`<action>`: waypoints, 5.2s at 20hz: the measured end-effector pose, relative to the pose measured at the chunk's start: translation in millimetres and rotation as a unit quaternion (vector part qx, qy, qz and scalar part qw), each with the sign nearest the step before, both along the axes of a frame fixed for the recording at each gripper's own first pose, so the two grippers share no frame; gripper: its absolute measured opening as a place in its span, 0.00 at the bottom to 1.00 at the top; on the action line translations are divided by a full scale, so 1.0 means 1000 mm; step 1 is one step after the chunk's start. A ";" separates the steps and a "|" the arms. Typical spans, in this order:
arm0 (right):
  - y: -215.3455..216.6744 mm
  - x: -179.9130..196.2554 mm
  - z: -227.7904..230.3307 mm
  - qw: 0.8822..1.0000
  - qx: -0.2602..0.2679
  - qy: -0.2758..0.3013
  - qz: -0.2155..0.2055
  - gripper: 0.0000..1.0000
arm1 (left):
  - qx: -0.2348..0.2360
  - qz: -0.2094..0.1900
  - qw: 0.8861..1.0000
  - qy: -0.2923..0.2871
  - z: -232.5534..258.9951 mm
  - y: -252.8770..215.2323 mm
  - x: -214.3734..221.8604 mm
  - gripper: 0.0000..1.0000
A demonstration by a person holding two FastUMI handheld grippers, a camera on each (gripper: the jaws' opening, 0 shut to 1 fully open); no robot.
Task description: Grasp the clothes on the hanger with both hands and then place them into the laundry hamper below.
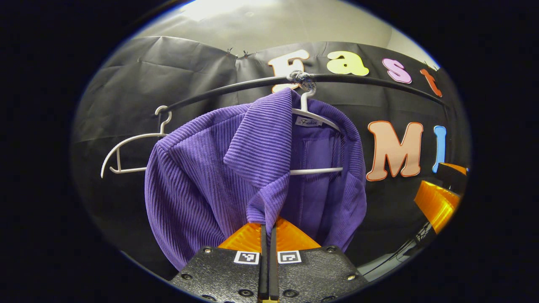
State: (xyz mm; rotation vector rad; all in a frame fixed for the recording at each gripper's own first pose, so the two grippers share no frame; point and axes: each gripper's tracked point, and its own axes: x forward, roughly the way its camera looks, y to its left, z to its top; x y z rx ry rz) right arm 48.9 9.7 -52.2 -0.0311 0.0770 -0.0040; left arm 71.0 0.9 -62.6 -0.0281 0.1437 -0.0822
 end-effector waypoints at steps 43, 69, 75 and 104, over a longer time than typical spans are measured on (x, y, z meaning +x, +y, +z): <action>0.034 0.147 -0.104 0.997 -0.017 0.069 0.014 0.72 | -0.004 0.036 0.996 -0.084 0.087 0.068 -0.016 0.02; -0.052 0.138 -0.027 0.992 -0.079 -0.001 -0.099 0.13 | 0.070 0.136 0.975 -0.158 0.168 0.148 -0.010 0.00; -0.065 0.148 0.007 0.987 -0.109 -0.046 -0.112 0.13 | 0.083 0.129 0.972 -0.176 0.180 0.160 0.006 0.00; -0.078 0.193 0.005 0.981 -0.134 -0.062 -0.128 0.13 | 0.051 0.052 0.986 -0.151 0.105 0.182 0.066 0.00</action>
